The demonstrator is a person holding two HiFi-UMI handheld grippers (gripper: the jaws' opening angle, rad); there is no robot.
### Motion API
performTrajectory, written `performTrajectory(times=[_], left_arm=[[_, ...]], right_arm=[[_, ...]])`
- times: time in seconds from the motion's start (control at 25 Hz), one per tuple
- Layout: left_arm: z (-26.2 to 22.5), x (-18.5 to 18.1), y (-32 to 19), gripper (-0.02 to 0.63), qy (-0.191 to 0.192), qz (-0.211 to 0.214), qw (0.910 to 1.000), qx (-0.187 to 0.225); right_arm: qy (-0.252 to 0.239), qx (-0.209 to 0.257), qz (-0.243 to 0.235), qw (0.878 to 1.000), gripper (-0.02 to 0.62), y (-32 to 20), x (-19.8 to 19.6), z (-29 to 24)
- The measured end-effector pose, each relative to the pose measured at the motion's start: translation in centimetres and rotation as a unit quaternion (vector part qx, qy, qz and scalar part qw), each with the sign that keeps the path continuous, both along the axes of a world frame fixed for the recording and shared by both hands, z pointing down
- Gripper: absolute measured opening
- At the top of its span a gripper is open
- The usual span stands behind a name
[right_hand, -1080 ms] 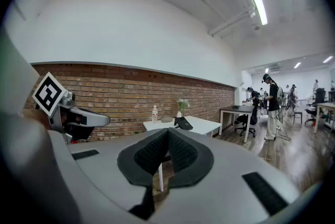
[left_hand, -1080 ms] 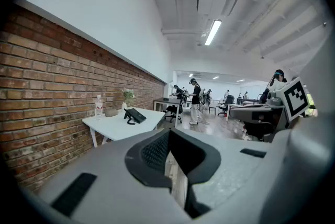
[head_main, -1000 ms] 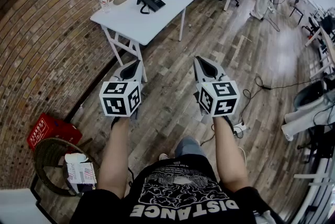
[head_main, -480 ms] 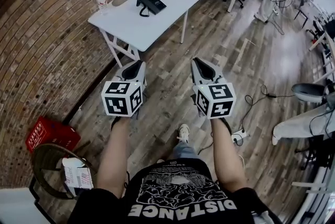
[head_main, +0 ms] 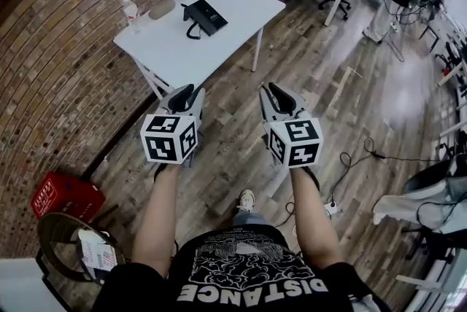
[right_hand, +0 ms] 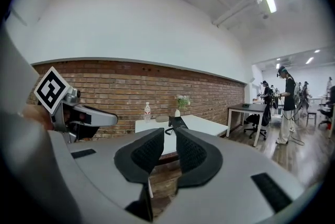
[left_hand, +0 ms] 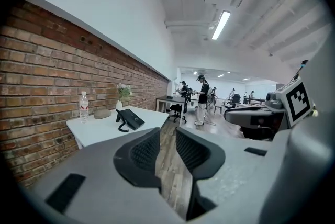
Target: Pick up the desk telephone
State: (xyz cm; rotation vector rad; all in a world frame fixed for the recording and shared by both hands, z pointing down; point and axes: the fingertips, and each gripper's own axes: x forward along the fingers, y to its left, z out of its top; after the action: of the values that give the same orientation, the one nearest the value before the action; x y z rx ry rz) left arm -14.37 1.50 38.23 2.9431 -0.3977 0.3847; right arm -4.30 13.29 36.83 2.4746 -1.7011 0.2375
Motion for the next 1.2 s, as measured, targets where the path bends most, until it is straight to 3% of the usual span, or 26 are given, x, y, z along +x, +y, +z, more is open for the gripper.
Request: performTrajectory(times=[0.48, 0.8, 1.2], left_arm=[[0.7, 9.6, -3.4, 0.141, -0.011, -0.048, 0.9987, -0.011], [1.0, 13.5, -5.4, 0.175, -0.012, -0.064, 0.9976, -0.025], [1.9, 16.6, -10.4, 0.175, 0.001, -0.093, 0.9951, -0.034]], right_arm=[[-0.015, -0.004, -0.036, 0.999, 0.109, -3.4, 11.2, 0.7], [-0.027, -0.003, -0.060, 0.998, 0.167, -5.5, 15.4, 1.4], [-0.028, -0.006, -0.076, 0.997, 0.181, -10.1, 19.0, 2.4]])
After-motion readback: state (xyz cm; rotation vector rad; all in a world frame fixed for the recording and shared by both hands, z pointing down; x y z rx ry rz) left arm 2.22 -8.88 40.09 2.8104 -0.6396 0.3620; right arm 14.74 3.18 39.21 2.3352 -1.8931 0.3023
